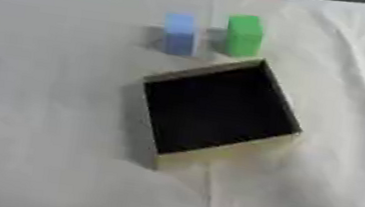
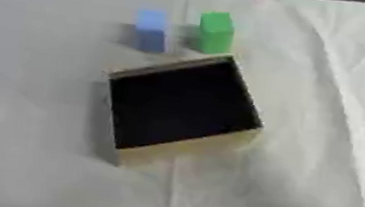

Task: Pick up objects on the table and place them in the box.

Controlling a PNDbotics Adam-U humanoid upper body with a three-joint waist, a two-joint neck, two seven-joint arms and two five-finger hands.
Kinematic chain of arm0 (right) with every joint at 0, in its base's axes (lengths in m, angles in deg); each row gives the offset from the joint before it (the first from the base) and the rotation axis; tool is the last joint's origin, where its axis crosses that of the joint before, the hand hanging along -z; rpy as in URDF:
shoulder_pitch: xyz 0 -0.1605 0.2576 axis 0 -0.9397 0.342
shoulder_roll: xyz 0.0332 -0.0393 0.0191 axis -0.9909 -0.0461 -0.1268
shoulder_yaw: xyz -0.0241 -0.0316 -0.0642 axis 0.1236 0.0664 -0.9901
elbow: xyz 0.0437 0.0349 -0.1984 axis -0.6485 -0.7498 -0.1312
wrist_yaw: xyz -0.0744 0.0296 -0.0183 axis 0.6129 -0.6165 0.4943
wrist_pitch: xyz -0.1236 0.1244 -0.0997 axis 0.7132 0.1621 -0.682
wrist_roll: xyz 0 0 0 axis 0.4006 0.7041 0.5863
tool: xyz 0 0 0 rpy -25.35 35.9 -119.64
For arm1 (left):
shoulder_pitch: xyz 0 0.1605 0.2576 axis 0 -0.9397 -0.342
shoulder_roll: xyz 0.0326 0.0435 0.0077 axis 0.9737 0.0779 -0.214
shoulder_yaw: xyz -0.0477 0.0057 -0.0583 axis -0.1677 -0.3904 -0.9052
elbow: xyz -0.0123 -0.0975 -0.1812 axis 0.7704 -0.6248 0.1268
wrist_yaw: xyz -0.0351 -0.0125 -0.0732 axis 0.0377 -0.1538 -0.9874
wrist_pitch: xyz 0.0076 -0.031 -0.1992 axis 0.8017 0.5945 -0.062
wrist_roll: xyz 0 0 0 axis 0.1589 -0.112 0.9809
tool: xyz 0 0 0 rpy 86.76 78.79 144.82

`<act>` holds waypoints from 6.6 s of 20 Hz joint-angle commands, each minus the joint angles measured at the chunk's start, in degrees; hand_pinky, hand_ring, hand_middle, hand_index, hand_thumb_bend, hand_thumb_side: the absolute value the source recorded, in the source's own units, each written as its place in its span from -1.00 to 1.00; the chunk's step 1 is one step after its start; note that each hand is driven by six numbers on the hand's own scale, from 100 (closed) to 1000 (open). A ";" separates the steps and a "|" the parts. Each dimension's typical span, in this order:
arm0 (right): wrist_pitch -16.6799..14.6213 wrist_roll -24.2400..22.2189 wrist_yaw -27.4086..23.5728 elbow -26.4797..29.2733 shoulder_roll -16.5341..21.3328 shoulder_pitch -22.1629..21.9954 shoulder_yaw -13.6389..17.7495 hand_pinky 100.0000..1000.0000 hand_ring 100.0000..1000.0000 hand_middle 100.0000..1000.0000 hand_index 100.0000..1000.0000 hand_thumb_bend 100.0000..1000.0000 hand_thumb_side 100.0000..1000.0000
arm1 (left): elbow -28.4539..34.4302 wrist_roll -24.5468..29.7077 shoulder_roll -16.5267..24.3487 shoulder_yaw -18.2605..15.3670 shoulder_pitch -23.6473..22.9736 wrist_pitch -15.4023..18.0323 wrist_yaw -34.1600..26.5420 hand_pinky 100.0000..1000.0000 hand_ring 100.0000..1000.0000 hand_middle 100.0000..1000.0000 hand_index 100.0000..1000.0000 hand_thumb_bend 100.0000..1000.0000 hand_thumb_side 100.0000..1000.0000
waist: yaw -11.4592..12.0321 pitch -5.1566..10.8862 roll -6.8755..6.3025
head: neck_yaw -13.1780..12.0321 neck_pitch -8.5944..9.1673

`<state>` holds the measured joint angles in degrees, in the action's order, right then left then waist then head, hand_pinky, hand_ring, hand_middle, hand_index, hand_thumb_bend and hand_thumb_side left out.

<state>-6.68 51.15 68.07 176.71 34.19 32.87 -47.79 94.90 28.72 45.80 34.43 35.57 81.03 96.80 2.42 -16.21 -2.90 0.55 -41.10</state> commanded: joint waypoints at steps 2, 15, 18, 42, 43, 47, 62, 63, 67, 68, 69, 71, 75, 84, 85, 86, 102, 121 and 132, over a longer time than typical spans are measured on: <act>3.71 -0.57 -1.83 0.17 0.38 5.23 -1.43 0.70 0.46 0.31 0.89 -1.00 1.00 | 1.05 0.21 0.99 -0.26 0.46 0.00 -0.20 0.50 0.28 0.37 0.75 -0.64 0.42 | 0.24 1.44 -0.03 | 0.33 -0.46; 11.26 -1.88 -7.31 -25.99 -7.62 24.80 -4.59 0.76 0.46 0.31 0.89 -1.00 1.00 | 1.05 1.04 0.93 0.37 0.69 0.08 -0.79 0.50 0.28 0.38 0.75 -0.65 0.42 | 1.05 1.89 0.07 | 1.08 -0.63; 11.78 -1.43 -8.15 -33.00 -10.03 27.26 -3.90 0.76 0.46 0.30 0.89 -1.00 1.00 | 1.05 1.29 0.88 0.57 0.82 0.16 -0.95 0.50 0.28 0.38 0.75 -0.66 0.42 | 1.28 1.82 0.06 | 1.29 -0.56; 10.27 -3.44 11.65 -69.45 -20.10 32.91 2.75 0.79 0.58 0.46 0.98 -1.00 1.00 | 1.05 2.26 0.57 1.22 1.45 0.38 -1.71 0.50 0.28 0.38 0.75 -0.66 0.42 | 1.94 2.29 -0.41 | 2.33 0.25; 10.27 -4.53 12.57 -69.94 -20.05 32.88 2.75 0.79 0.58 0.46 0.98 -1.00 1.00 | 1.05 2.28 0.57 1.24 1.42 0.38 -1.72 0.50 0.28 0.38 0.75 -0.66 0.42 | 1.93 2.32 -0.43 | 2.29 0.23; 10.18 -9.66 17.13 -71.22 -19.61 32.97 2.46 0.79 0.64 0.53 1.00 -1.00 1.00 | 1.05 2.40 0.57 1.32 1.34 0.36 -1.76 0.50 0.28 0.38 0.75 -0.67 0.42 | 1.89 2.47 -0.53 | 2.13 0.09; 12.91 -21.69 29.33 -77.96 -20.87 33.90 8.00 0.82 0.74 0.60 1.00 -1.00 1.00 | 1.05 2.74 0.58 1.51 1.26 0.34 -1.85 0.50 0.28 0.38 0.74 -0.66 0.42 | 1.92 3.01 -0.64 | 2.14 -0.25; 12.27 -22.40 30.27 -78.05 -20.78 33.93 7.90 0.82 0.75 0.61 1.00 -1.00 1.00 | 1.05 2.73 0.59 1.50 1.26 0.34 -1.86 0.50 0.28 0.38 0.74 -0.67 0.42 | 1.91 2.99 -0.65 | 2.10 -0.26; 9.53 -25.14 34.39 -78.19 -20.49 34.34 7.84 0.83 0.80 0.65 1.00 -0.93 1.00 | 1.05 2.78 0.56 1.56 1.27 0.33 -1.89 0.50 0.28 0.38 0.74 -0.67 0.42 | 1.77 2.97 -0.68 | 2.08 -0.33; 8.93 -25.74 35.39 -78.24 -20.44 34.44 7.89 0.83 0.81 0.66 1.00 -0.88 1.00 | 1.05 2.81 0.55 1.59 1.26 0.32 -1.90 0.50 0.28 0.38 0.74 -0.67 0.42 | 1.74 2.97 -0.69 | 2.08 -0.36; 8.38 -26.37 36.41 -78.33 -20.37 34.55 7.92 0.83 0.82 0.67 1.00 -0.82 1.00 | 1.05 2.84 0.55 1.61 1.25 0.32 -1.90 0.50 0.28 0.38 0.74 -0.67 0.42 | 1.72 2.98 -0.70 | 2.08 -0.38; 7.36 -27.66 38.62 -78.53 -20.21 34.76 7.93 0.84 0.85 0.71 1.00 -0.63 1.00 | 1.05 2.84 0.56 1.59 1.24 0.31 -1.90 0.49 0.28 0.38 0.74 -0.67 0.42 | 1.72 3.00 -0.72 | 2.05 -0.42; 4.79 -31.13 43.53 -78.69 -19.68 35.26 7.93 0.85 0.89 0.77 1.00 -0.38 1.00 | 1.05 2.84 0.59 1.58 1.19 0.28 -1.89 0.49 0.28 0.38 0.74 -0.68 0.42 | 1.71 3.04 -0.72 | 1.96 -0.43; 0.40 -43.80 51.40 -77.81 -18.72 36.71 7.81 0.87 0.98 0.87 1.00 -0.26 0.51 | 1.05 2.87 0.61 1.61 1.13 0.20 -1.90 0.49 0.27 0.37 0.74 -0.70 0.42 | 1.54 3.15 -0.69 | 1.81 -0.52; 0.31 -45.40 52.37 -77.72 -18.65 36.84 7.63 0.87 0.99 0.88 1.00 -0.24 0.44 | 1.05 2.89 0.62 1.62 1.13 0.20 -1.89 0.49 0.27 0.37 0.74 -0.70 0.42 | 1.52 3.17 -0.69 | 1.79 -0.52; 0.24 -46.91 53.33 -77.63 -18.58 36.96 7.45 0.87 0.99 0.88 1.00 -0.23 0.42 | 1.05 2.90 0.63 1.62 1.12 0.20 -1.89 0.49 0.27 0.37 0.74 -0.70 0.42 | 1.51 3.19 -0.69 | 1.77 -0.52; -5.79 -63.10 74.28 -74.42 -15.88 38.13 1.68 0.82 1.00 0.96 1.00 -0.03 0.08 | 1.05 3.22 0.77 1.60 0.99 0.03 -1.76 0.48 0.26 0.35 0.73 -0.73 0.39 | 1.20 3.29 -0.40 | 1.52 -0.67; -8.59 -61.04 69.34 -77.95 -15.77 37.47 0.46 0.74 0.88 0.88 1.00 -0.81 -0.24 | 1.05 3.12 0.65 1.39 1.06 -0.82 -1.71 0.47 0.25 0.34 0.72 -0.78 0.35 | 1.22 2.78 -0.30 | 1.42 -0.76; -11.72 -60.22 72.58 -78.43 -13.44 39.18 -1.19 0.75 0.92 0.94 1.00 -0.40 -0.27 | 1.05 3.13 1.06 1.41 1.16 -1.20 -1.50 0.47 0.24 0.33 0.71 -0.80 0.35 | 0.79 2.42 0.11 | 1.03 -0.69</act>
<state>-18.00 -9.26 139.91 96.97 19.33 70.17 -48.89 94.91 31.75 45.33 36.20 36.15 79.97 94.96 3.16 -14.79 -2.74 1.69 -41.73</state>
